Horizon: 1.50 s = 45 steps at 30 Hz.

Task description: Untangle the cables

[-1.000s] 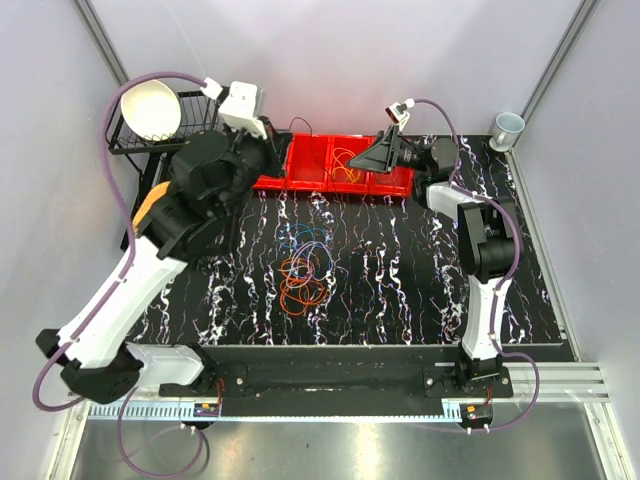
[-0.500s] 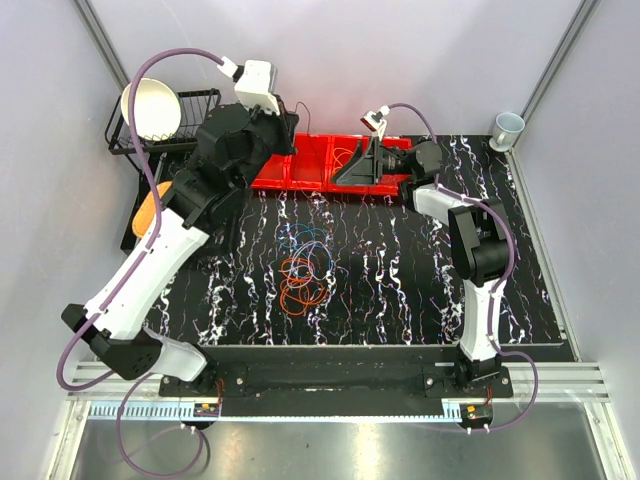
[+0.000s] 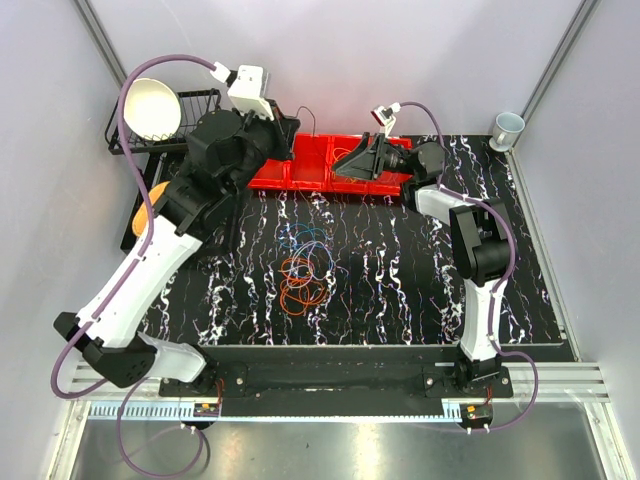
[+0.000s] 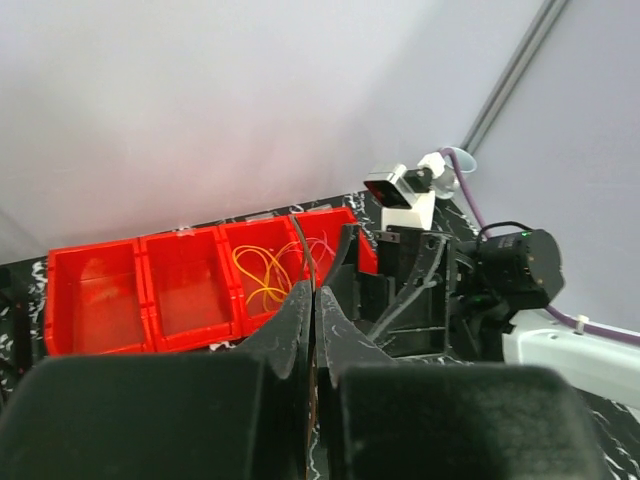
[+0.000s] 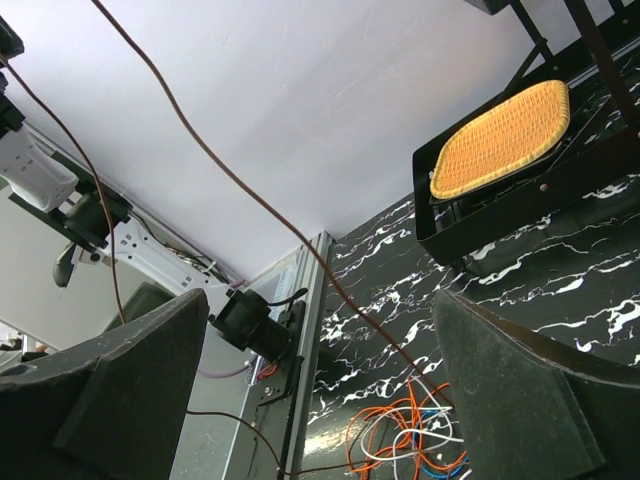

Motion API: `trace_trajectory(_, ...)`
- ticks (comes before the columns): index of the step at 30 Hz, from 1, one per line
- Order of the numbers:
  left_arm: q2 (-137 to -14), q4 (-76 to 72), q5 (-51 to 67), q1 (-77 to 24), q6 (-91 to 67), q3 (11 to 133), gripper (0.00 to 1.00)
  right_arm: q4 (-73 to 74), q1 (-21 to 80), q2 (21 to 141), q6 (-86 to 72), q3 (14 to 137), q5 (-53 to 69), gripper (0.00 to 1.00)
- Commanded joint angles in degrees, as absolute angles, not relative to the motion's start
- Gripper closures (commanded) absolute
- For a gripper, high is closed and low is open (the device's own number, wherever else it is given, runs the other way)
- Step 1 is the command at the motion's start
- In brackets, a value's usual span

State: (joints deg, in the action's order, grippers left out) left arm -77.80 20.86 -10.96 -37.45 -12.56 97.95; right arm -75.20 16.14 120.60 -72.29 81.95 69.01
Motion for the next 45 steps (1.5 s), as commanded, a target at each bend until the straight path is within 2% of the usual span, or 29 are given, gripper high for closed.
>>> trace_trajectory(1, -75.76, 16.96, -8.44, -37.35, -14.41, 98.17, 1.00, -86.57, 17.75, 117.86, -69.87, 82.79, 68.02, 0.00)
trace_trajectory(18, -84.37, 19.86, -14.15, -37.35, -11.16, 108.36, 1.00, -88.24, 20.21, 114.43, -70.22, 80.86, 72.60, 0.00)
trace_trajectory(36, -94.83, 21.44, -33.03, -37.18, -15.12, 117.86, 1.00, -88.07, 21.01, 116.01, -71.02, 82.18, 73.92, 0.01)
trace_trajectory(38, -95.71, 21.79, -34.10, -37.18, -15.20, 118.47, 1.00, -88.07, 20.92, 116.28, -71.10, 82.44, 73.92, 0.03)
trace_trajectory(45, -97.47, 22.32, -37.44, -37.18, -17.57, 119.88, 1.00, -87.72, 21.18, 118.48, -72.60, 84.64, 74.79, 0.24)
